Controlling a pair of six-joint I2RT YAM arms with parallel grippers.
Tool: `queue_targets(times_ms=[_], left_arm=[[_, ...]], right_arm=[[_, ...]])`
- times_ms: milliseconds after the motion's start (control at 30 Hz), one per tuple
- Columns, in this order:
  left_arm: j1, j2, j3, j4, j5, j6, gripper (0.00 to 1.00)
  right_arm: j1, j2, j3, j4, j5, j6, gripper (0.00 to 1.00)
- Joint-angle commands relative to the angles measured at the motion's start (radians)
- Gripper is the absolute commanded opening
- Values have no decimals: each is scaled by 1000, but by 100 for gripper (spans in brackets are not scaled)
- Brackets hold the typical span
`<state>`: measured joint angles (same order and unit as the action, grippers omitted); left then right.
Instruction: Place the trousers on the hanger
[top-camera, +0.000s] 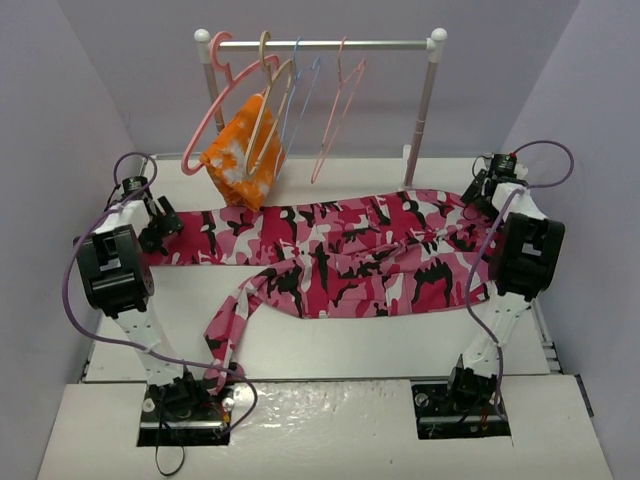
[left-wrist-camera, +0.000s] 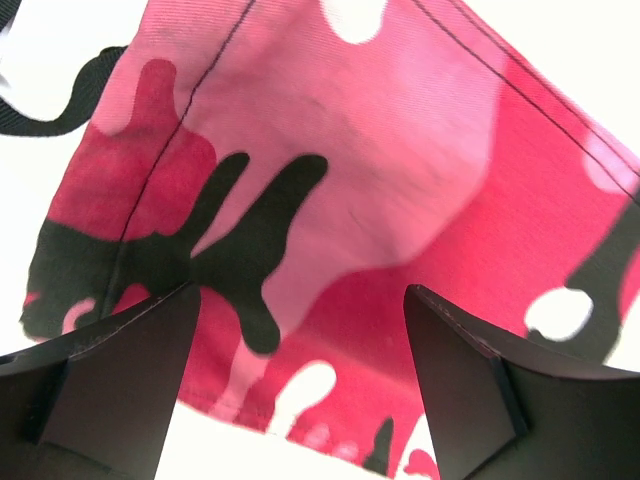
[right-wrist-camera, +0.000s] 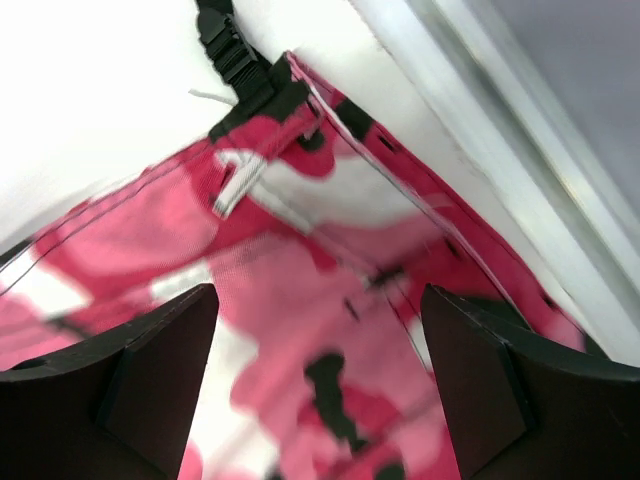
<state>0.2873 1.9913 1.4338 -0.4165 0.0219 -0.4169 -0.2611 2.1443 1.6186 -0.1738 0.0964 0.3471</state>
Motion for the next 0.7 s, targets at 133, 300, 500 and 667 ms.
queue_targets(times_ms=[133, 300, 500, 667], left_arm=[[-53, -421, -91, -94, 29, -48, 84], [-191, -701, -300, -170, 78, -55, 84], [-444, -976, -555, -278, 102, -148, 85], [-644, -1120, -702, -325, 45, -300, 86]], right_arm=[[59, -500, -171, -68, -38, 58, 81], [100, -769, -428, -99, -125, 76, 81], [184, -975, -636, -122, -231, 87, 85], [200, -1067, -683, -158, -285, 40, 98]])
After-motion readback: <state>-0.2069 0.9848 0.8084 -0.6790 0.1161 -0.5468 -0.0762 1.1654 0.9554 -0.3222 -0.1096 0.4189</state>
